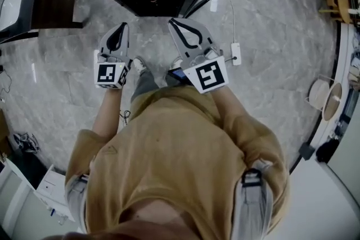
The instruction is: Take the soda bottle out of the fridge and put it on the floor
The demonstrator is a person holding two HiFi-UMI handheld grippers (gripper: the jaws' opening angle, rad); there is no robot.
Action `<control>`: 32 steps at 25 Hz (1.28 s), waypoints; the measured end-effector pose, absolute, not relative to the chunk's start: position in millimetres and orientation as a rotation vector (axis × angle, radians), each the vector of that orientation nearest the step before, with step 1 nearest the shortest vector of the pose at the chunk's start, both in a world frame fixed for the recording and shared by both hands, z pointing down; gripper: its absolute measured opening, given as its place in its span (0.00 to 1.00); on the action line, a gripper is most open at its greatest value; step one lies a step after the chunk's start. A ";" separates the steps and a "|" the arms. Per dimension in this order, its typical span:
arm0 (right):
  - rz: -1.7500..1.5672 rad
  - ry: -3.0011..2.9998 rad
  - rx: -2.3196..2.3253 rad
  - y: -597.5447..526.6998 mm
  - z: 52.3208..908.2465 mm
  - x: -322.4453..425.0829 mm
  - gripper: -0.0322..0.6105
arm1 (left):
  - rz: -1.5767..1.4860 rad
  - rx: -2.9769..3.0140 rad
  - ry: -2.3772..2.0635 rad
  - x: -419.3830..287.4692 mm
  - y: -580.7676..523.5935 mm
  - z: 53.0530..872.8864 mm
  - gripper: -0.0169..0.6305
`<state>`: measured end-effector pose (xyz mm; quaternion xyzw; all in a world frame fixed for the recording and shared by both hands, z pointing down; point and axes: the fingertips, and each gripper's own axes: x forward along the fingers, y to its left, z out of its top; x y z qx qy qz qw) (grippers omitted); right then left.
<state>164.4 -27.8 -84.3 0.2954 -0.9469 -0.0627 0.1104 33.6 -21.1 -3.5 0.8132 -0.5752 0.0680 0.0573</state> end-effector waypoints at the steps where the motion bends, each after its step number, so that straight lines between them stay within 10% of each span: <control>1: -0.191 -2.770 0.873 -29.5 -83.3 162.1 0.05 | 0.193 2.458 -1.747 31.1 -26.2 -0.8 0.03; 32: -0.094 -2.624 0.731 -87.8 241.2 40.1 0.05 | 0.133 2.581 -1.529 -29.7 -131.8 314.1 0.17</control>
